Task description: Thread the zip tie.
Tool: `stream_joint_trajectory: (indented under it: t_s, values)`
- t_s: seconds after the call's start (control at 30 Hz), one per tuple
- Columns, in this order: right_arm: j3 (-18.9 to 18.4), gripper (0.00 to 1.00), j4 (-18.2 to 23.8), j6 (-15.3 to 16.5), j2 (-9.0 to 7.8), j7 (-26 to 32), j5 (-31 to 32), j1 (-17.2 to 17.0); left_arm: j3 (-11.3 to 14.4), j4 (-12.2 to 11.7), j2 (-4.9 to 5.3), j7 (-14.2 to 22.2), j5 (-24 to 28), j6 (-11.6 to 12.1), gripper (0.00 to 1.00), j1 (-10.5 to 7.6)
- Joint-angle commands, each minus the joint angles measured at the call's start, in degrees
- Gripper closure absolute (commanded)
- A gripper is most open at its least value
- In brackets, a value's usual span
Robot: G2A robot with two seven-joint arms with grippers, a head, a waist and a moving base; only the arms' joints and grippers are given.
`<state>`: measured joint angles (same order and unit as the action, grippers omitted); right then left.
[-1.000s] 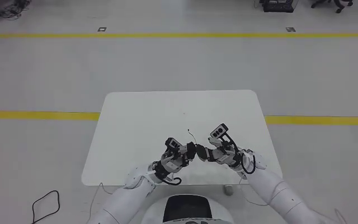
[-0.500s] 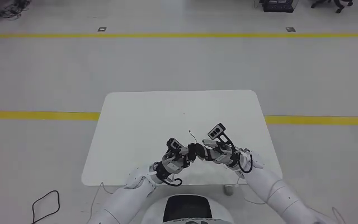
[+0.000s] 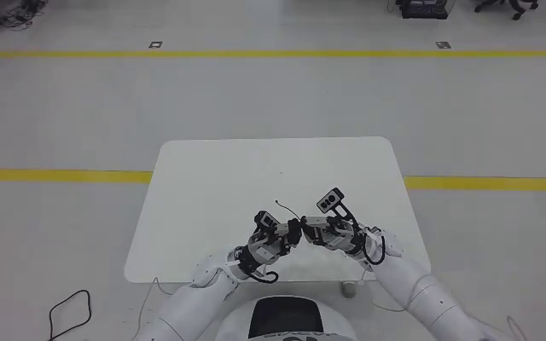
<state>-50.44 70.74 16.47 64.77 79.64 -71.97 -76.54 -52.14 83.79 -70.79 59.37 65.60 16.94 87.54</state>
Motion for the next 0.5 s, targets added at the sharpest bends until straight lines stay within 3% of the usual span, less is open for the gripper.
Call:
stream_joint_trajectory:
  t_s: [0.0, 0.1, 0.47]
  values:
    - [-0.08, 0.93, -0.04, 0.05, -0.01, 0.00, 0.23, -0.02, 0.02, -0.01, 0.00, -0.02, -0.02, -0.04, 1.00, -0.01]
    - [-0.27, 1.00, -0.14, 0.06, -0.03, 0.00, 0.69, -0.07, 0.03, -0.05, -0.01, -0.08, -0.11, -0.08, 1.00, -0.03]
    - [-1.23, 1.00, 0.18, 0.44, -0.24, 0.00, 2.04, -0.65, -0.02, 0.09, 0.00, -0.27, -0.16, 0.06, 1.00, 0.15]
